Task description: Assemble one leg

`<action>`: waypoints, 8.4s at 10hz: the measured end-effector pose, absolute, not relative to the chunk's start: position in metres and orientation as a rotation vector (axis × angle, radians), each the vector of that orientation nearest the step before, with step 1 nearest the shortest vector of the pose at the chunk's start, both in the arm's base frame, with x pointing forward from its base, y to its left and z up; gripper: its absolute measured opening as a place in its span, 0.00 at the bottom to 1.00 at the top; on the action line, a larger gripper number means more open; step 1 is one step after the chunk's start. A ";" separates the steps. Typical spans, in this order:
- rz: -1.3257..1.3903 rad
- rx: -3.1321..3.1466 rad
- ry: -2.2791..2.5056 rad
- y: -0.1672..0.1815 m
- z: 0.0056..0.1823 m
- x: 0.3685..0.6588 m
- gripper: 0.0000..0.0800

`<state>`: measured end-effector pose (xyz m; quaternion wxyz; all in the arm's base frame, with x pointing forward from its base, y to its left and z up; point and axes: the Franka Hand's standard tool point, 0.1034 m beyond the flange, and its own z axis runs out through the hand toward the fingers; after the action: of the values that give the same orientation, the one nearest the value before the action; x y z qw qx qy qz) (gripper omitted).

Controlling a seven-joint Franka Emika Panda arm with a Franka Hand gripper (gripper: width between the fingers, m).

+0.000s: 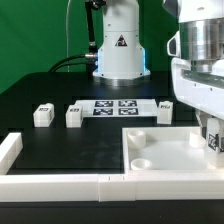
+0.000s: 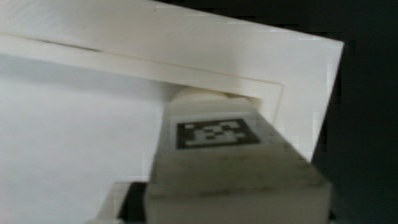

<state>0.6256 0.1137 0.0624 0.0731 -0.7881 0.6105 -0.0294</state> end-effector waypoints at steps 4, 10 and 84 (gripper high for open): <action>-0.147 -2.608 1.470 0.116 0.059 0.623 0.79; -0.210 -3.023 0.357 0.122 0.056 0.620 0.81; -0.256 -3.131 -0.144 0.115 0.055 0.622 0.80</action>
Offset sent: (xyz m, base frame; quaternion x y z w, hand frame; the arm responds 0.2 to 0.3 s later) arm -0.0127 0.0090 0.0001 0.0237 -0.0101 -0.2658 0.9637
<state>0.6223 0.1148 0.0548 -0.0015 -0.9956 -0.0458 -0.0813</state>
